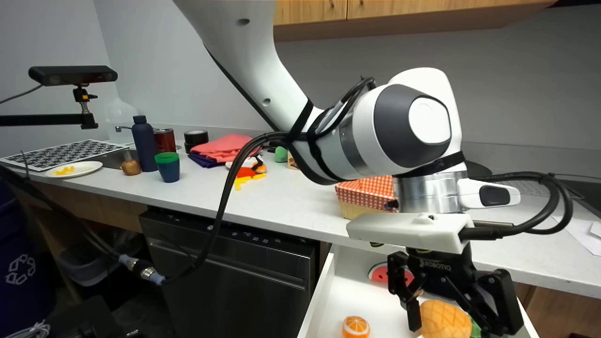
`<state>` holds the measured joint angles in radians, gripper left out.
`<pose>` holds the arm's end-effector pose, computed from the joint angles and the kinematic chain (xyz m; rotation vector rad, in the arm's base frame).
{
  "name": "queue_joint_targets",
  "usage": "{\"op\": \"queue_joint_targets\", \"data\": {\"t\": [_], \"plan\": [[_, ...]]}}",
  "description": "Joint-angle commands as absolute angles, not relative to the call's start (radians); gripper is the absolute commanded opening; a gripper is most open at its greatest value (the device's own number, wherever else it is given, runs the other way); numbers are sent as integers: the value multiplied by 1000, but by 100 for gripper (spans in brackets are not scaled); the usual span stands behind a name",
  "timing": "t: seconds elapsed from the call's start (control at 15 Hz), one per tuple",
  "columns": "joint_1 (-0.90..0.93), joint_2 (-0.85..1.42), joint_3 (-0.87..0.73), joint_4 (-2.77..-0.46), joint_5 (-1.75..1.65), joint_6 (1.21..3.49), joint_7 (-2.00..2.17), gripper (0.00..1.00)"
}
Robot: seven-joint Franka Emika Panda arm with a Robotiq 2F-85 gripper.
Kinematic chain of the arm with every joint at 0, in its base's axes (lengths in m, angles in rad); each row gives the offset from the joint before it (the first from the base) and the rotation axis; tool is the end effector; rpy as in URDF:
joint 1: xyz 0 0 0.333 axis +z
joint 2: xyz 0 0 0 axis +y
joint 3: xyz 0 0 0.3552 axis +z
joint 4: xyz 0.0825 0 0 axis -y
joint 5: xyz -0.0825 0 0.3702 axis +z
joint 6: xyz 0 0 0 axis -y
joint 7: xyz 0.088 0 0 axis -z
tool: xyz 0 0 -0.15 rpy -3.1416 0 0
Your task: Open the top drawer and put all the plush toys in it
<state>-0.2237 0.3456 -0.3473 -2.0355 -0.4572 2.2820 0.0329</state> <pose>0.4873 -0.3355 0.2884 2.6949 -0.3676 -0.2877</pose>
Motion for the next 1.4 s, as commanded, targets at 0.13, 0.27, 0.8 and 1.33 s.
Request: {"op": "queue_joint_targets", "data": {"t": [0.13,0.27,0.8,1.33], "plan": [[-247,284,-359,-2195,-635,2288,-96,100],[-262,270,-355,-2241,-660,2287,-150,100],[-311,218,-354,-2370,-701,2231,-297,100],[-344,323,-326,-2331,-624,2286,-365,100]]}}
